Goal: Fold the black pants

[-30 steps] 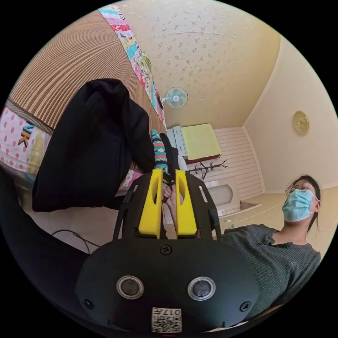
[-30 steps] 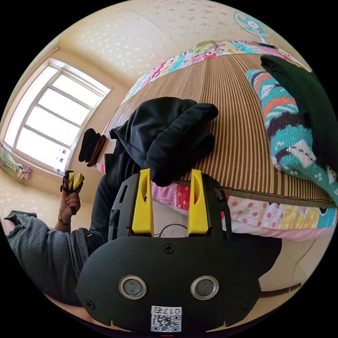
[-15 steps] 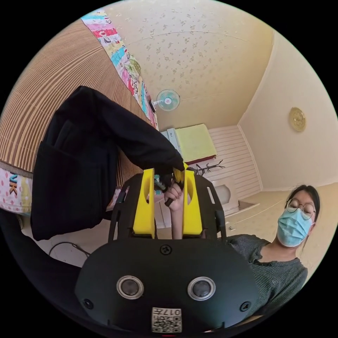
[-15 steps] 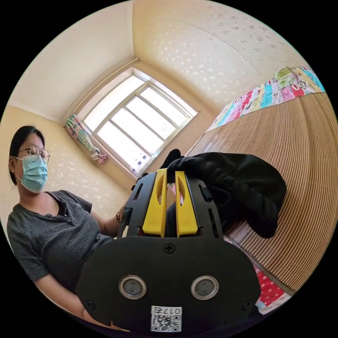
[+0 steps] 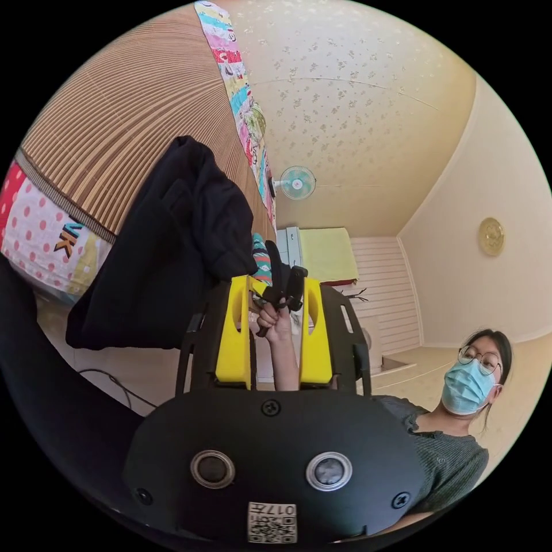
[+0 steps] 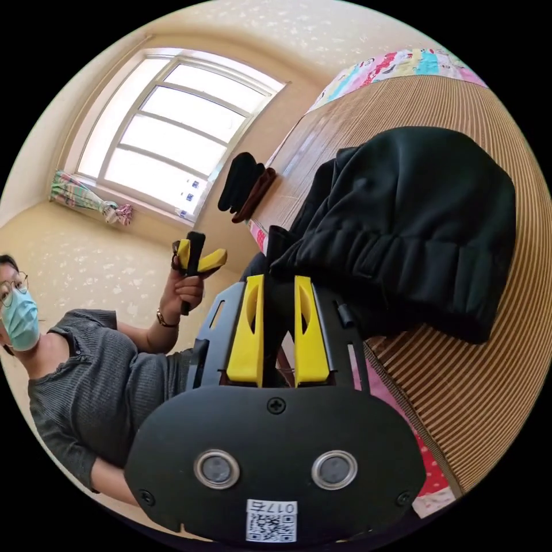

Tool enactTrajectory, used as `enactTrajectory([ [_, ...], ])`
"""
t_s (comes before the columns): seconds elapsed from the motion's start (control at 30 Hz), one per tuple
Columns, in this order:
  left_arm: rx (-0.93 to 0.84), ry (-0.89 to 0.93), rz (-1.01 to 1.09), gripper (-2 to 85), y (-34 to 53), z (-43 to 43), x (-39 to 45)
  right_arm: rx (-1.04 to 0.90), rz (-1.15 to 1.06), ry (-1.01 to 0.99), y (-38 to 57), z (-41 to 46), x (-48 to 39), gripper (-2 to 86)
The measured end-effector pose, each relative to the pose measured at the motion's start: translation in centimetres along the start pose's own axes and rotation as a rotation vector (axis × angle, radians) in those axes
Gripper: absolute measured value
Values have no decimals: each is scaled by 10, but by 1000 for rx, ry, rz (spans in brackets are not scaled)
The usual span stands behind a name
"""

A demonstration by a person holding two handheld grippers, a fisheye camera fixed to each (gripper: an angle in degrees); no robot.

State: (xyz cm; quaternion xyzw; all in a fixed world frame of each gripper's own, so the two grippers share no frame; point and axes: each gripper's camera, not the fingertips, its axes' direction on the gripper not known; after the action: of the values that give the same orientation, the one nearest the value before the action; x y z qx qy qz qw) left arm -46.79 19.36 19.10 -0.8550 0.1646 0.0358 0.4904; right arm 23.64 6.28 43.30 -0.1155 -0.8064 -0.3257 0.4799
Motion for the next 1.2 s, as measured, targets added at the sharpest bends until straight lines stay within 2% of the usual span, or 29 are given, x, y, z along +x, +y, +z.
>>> enactTrajectory([
  [0.17, -30, -32, 34, 134, 14, 13, -27, 282, 226, 196, 53, -103, 28, 100],
  [0.23, -75, -75, 34, 135, 18, 28, -37, 319, 325, 239, 59, -126, 50, 114],
  [0.4, -224, -165, 72, 151, 28, 100, -47, 194, 409, 145, 23, -108, 111, 151],
  [0.53, -344, -270, 154, 157, 38, 169, -46, 211, 398, -57, 6, -80, 119, 127],
  [0.63, -333, -306, 196, 168, 46, 197, -46, 366, 303, -268, 11, -84, 93, 85],
  [0.7, -313, -288, 203, 178, 49, 209, -44, 478, 214, -485, 13, -84, 63, 74],
  [0.73, -299, -261, 223, 189, 52, 217, -39, 487, 192, -498, 11, -83, 52, 73],
  [0.93, -289, -277, 429, 206, 88, 240, 20, 533, -81, -331, -16, -99, -94, 62],
  [1.1, -255, -289, 585, 208, 135, 223, 72, 635, -305, -236, -22, -119, -221, 53],
  [1.2, -176, -255, 716, 229, 163, 200, 118, 698, -407, -174, -14, -114, -285, 49],
])
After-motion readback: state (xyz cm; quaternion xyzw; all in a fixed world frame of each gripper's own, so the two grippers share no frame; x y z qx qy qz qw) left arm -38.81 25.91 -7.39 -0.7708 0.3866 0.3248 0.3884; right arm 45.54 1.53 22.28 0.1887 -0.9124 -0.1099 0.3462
